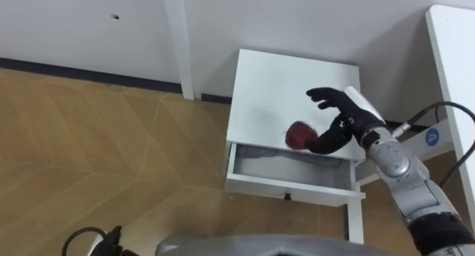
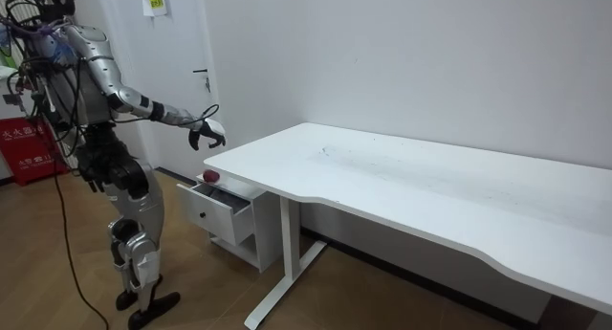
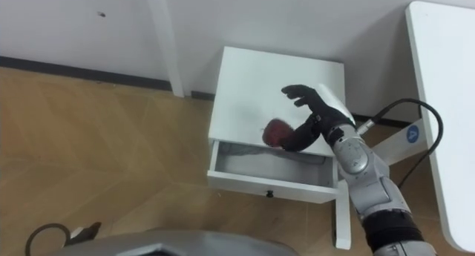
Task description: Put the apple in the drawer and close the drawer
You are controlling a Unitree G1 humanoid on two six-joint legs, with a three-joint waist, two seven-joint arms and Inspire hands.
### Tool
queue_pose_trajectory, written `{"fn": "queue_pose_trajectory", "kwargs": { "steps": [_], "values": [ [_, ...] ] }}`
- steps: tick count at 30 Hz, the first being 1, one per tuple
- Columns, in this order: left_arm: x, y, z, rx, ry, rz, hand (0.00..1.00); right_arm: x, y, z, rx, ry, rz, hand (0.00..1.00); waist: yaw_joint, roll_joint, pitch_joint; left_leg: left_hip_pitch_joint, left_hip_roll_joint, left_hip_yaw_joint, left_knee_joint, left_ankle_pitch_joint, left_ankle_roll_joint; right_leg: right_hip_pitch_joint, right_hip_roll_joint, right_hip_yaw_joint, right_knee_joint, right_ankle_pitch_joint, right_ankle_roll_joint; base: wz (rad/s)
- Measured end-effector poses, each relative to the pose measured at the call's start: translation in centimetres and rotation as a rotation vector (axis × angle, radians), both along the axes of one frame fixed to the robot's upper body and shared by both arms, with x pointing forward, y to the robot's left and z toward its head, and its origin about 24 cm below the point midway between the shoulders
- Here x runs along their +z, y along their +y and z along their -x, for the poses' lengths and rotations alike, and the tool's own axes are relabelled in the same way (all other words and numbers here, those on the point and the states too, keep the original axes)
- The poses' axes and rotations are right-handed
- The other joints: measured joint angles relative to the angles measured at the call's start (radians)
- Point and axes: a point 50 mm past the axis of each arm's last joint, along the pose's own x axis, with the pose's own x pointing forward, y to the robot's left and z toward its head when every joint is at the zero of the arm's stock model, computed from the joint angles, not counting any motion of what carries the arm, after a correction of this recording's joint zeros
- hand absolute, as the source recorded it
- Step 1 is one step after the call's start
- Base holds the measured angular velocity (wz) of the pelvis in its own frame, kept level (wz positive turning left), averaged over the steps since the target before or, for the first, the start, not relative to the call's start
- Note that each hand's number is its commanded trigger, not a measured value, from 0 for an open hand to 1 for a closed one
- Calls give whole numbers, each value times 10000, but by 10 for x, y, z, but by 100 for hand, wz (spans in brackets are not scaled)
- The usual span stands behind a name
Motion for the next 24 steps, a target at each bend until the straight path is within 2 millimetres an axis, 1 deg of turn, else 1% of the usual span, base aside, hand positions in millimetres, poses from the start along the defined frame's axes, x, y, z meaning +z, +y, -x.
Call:
{"fn": "queue_pose_trajectory", "kwargs": {
  "steps": [5,16,22,24],
  "values": [
    [0,0,-1,-11,-38,0,0,0,0,0,-97,-99,34,0,-2,-9,-6,-10,0,-10,4,0,0,-13,-5,-78,5,0,0,0],
    [1,0,-3,-97,-115,-27,0,0,-1,0,-234,-222,67,0,3,-34,-25,-9,-1,-24,-11,0,0,-14,-6,-96,-1,0,0,0],
    [1,0,-3,-92,-184,-238,0,-16,-4,11,-709,416,-7,0,-10,-30,-34,16,-1,-23,2,1,1,8,-7,-66,-4,0,0,0],
    [1,1,1,25,-120,-325,0,-23,-8,17,-969,716,-41,0,-33,-14,-30,27,-1,-23,19,2,3,34,-11,-64,-2,0,0,0]
  ]
}}
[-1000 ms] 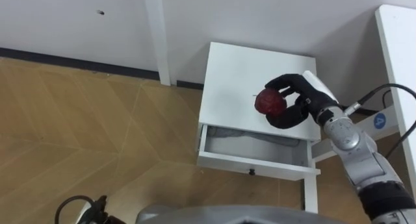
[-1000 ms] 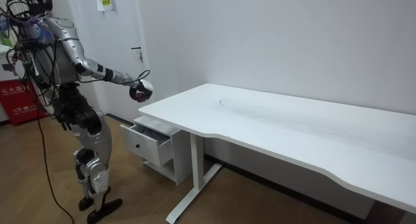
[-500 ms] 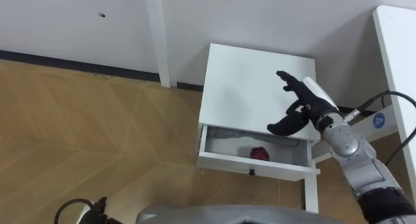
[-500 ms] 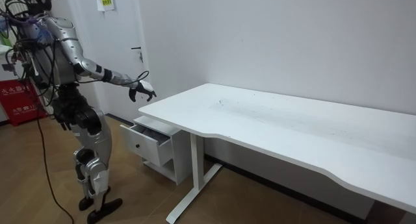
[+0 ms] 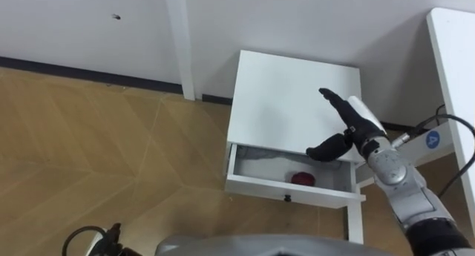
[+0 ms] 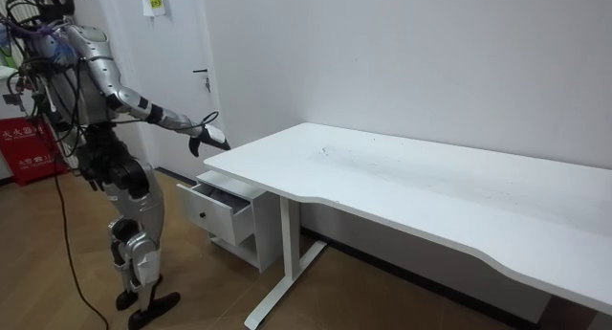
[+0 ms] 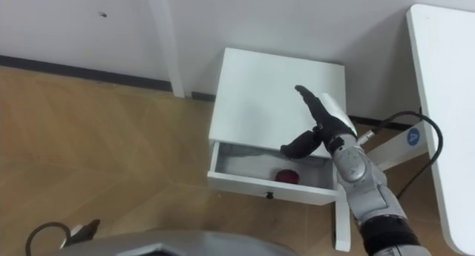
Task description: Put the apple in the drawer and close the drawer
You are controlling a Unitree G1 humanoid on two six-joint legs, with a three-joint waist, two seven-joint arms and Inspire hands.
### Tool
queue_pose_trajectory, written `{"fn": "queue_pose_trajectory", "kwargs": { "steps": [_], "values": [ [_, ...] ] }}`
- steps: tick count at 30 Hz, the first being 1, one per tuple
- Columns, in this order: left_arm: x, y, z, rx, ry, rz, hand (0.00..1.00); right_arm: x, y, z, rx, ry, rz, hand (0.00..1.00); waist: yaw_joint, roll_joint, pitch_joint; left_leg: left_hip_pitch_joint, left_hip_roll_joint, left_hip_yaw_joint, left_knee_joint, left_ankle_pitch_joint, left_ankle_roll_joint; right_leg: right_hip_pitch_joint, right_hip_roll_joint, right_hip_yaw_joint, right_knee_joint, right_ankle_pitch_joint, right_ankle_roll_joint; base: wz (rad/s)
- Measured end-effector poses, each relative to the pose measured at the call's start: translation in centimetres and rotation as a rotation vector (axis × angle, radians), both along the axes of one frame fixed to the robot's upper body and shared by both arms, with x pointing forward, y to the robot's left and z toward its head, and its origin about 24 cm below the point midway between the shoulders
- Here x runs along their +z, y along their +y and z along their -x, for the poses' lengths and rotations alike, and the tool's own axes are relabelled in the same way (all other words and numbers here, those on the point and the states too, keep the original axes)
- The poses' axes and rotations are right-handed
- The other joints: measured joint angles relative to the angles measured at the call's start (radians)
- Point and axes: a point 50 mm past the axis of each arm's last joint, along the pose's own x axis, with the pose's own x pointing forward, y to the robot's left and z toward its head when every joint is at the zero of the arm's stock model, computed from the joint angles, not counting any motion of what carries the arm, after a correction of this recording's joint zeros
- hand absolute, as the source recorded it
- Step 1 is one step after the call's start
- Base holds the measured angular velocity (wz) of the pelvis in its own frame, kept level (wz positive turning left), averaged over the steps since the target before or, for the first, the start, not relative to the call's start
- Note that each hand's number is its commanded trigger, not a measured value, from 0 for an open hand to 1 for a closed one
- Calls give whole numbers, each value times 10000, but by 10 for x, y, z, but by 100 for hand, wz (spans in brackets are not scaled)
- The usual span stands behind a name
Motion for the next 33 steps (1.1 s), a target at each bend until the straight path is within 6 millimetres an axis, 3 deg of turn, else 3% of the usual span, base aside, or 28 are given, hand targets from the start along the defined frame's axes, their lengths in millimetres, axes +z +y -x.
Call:
{"fn": "queue_pose_trajectory", "kwargs": {
  "steps": [3,6,9,10,11,12,13,14,15,16,17,19,21,24,25,26,27,29,30,32,33],
  "values": [
    [0,0,4,149,-39,-269,0,-18,-8,16,-946,525,-61,0,-68,68,12,79,-2,-1,-51,-2,2,100,-5,-61,2,-1,1,1],
    [-2,-1,14,467,123,-385,0,-43,-21,47,-2635,1600,-326,0,-238,102,-15,58,-19,-114,-32,-40,49,107,-32,-202,121,-34,49,13],
    [-4,-8,17,885,166,-158,0,-59,-44,86,-4836,2592,-241,0,-546,315,-29,-150,-123,-60,460,-258,203,-707,-329,-410,2023,-563,274,15],
    [-5,-10,18,915,228,-111,0,-64,-54,105,-5725,3017,70,0,-695,404,-47,-219,-201,55,701,-312,292,-1530,-618,-373,3847,-679,387,22],
    [-5,-8,16,903,157,-154,0,-69,-61,125,-6501,3442,342,0,-854,443,-60,-216,-347,169,860,-381,417,-2574,-949,-289,5913,-417,466,21],
    [-4,-7,14,948,121,-166,0,-70,-64,135,-6887,3626,429,0,-910,439,-56,-216,-433,178,1020,-426,489,-3131,-1073,-88,6925,-29,487,17],
    [-4,-6,13,1012,116,-174,0,-72,-69,150,-7497,3938,633,0,-1033,609,-37,-289,-452,159,1363,-550,655,-4236,-1125,385,8614,1352,606,0],
    [-4,-4,11,1049,110,-210,0,-73,-71,158,-7977,4095,653,0,-1164,848,-33,-485,-385,200,1706,-668,794,-5567,-1000,928,10531,2390,797,-6],
    [-4,-3,8,1063,84,-243,0,-74,-71,159,-8183,4113,569,0,-1260,930,2,-615,-351,205,1890,-756,868,-6336,-907,1107,11995,2271,676,-11],
    [-4,-4,5,1180,42,-211,0,-75,-71,165,-8447,4246,494,0,-1334,1218,45,-888,-118,227,2250,-842,881,-7504,-666,1234,14420,1776,432,-8],
    [-4,-3,-3,1231,-70,-206,0,-76,-70,169,-8712,4364,342,0,-1333,1445,98,-1069,86,203,2420,-881,872,-8348,-597,1176,16357,1294,369,-7],
    [-2,2,-6,1363,-90,-331,0,-78,-67,174,-8849,4575,212,0,-1356,1592,113,-1216,156,182,2550,-900,873,-8974,-795,1258,17688,880,421,-3],
    [-1,8,2,1587,100,-507,0,-80,-65,177,-8861,4856,225,0,-1375,1506,101,-1249,65,167,2654,-970,870,-8689,-1108,1373,17331,732,503,2],
    [-1,13,28,1895,659,-667,0,-82,-63,179,-9069,5136,139,0,-1436,1258,130,-1258,-121,171,2687,-988,835,-6247,-1318,1154,12568,547,796,5],
    [-1,14,38,2023,932,-715,0,-83,-62,181,-9161,5289,106,0,-1318,1041,147,-1271,-258,230,2581,-958,677,-5073,-1287,1052,10081,397,894,-12],
    [-1,13,43,2126,1092,-723,0,-84,-62,183,-9262,5419,82,0,-1150,846,128,-1281,-357,278,2318,-838,377,-4015,-1247,874,7904,158,909,-15],
    [-1,12,43,2203,1104,-715,0,-84,-61,182,-9292,5413,51,0,-1045,797,110,-1271,-381,294,2127,-742,216,-3597,-1175,742,6920,8,901,-18],
    [-1,12,39,2259,910,-874,0,-86,-55,176,-9276,5303,-175,0,-723,535,-1,-1235,-374,369,1199,-262,-575,-2380,-552,627,3750,-366,726,-21],
    [-1,13,37,2264,838,-927,0,-86,-54,174,-9263,5267,-246,0,-681,449,-21,-1231,-370,372,1016,-148,-678,-2132,-416,623,3079,-354,669,-11],
    [-1,12,30,2241,644,-1072,0,-88,-48,167,-9352,5074,-594,0,-448,194,-75,-1184,-377,563,778,31,-484,-1276,-155,621,1170,118,185,-14],
    [-1,11,30,2258,613,-1082,0,-88,-47,166,-9341,5034,-665,0,-414,168,-60,-1135,-380,608,779,22,-474,-1093,-145,582,892,244,150,-24]
  ]
}}
